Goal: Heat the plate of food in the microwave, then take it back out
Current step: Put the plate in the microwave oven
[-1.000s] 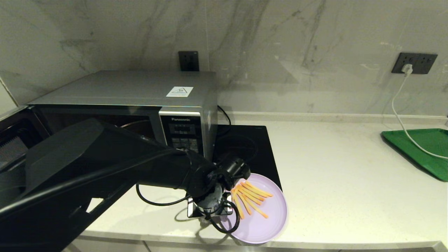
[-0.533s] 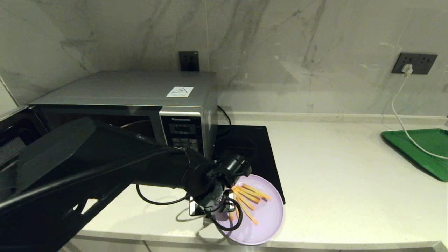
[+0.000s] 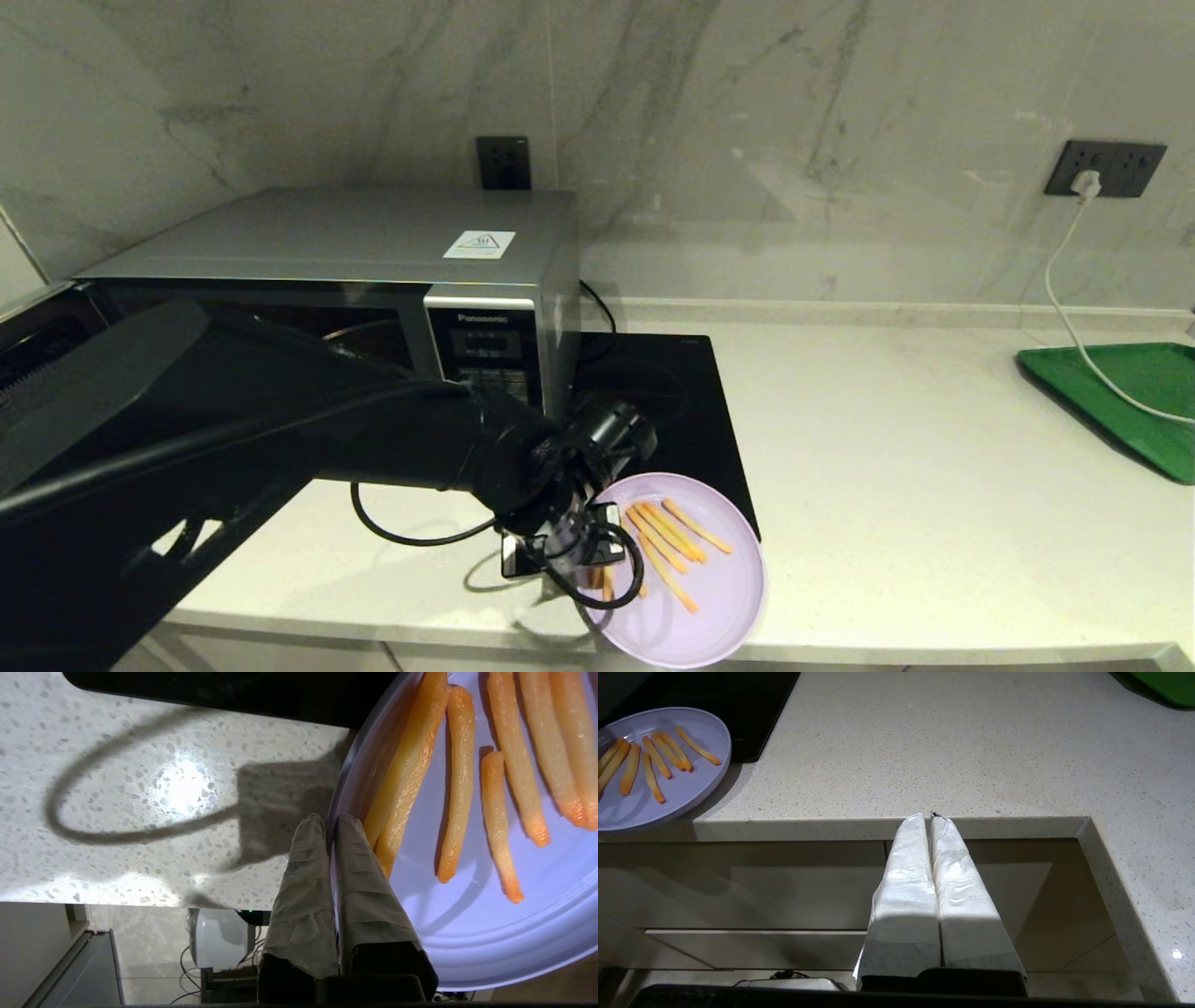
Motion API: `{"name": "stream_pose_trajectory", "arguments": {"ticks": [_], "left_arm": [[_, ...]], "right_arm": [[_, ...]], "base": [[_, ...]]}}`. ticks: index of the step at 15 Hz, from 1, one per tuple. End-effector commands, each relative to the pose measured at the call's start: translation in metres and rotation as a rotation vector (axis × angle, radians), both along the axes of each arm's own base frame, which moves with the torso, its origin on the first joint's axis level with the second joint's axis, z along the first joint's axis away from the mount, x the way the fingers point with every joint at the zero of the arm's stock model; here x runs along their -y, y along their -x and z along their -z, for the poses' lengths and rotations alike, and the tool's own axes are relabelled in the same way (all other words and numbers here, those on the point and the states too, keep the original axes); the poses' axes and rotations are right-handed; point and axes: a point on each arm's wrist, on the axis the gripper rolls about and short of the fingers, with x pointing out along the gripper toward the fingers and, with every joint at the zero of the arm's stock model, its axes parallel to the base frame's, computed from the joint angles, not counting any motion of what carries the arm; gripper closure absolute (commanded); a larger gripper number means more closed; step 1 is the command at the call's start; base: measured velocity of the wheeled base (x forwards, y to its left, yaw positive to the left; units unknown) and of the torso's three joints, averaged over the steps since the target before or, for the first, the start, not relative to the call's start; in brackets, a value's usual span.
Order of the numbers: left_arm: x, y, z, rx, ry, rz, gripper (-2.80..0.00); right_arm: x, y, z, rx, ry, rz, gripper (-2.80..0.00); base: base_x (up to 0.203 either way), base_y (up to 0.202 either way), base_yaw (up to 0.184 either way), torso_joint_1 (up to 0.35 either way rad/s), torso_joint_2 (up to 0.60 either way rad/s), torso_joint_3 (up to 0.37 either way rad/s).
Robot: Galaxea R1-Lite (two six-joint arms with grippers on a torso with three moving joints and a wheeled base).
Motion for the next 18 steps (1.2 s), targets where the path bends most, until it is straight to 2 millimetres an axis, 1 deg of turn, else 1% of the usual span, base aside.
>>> {"name": "stream_pose_trajectory", "arguments": {"ticks": [1, 4, 6, 9, 13, 16, 18], "left_arm": [[-0.003, 0.003, -0.010, -0.003, 0.038, 0.006, 0.00], [-0.007, 0.008, -0.015, -0.030, 0.072, 0.022, 0.00], [-0.011, 0.011, -0.023, -0.053, 0.124, 0.020, 0.00], [-0.025, 0.007, -0.031, -0.086, 0.187, 0.006, 0.00], [-0.041, 0.007, -0.037, -0.132, 0.247, 0.005, 0.00], [-0.047, 0.014, -0.039, -0.143, 0.272, 0.018, 0.00], [-0.055, 0.018, -0.039, -0.127, 0.317, 0.029, 0.00]], "right_arm": [[0.000, 0.000, 0.000, -0.002, 0.001, 0.000, 0.00], [0.000, 0.000, 0.001, -0.003, 0.000, 0.000, 0.00], [0.000, 0.000, 0.000, -0.002, 0.000, 0.000, 0.00], [0.000, 0.000, 0.000, -0.003, 0.000, 0.000, 0.00], [0.000, 0.000, 0.001, -0.003, 0.000, 0.000, 0.00], [0.000, 0.000, 0.000, -0.002, 0.000, 0.000, 0.00], [0.000, 0.000, 0.000, -0.002, 0.000, 0.000, 0.00]], "base": [[0.000, 0.000, 0.000, 0.000, 0.00, 0.000], [0.000, 0.000, 0.000, 0.000, 0.00, 0.000], [0.000, 0.000, 0.000, 0.000, 0.00, 0.000], [0.000, 0.000, 0.000, 0.000, 0.00, 0.000], [0.000, 0.000, 0.000, 0.000, 0.00, 0.000], [0.000, 0.000, 0.000, 0.000, 0.00, 0.000], [0.000, 0.000, 0.000, 0.000, 0.00, 0.000]]}}
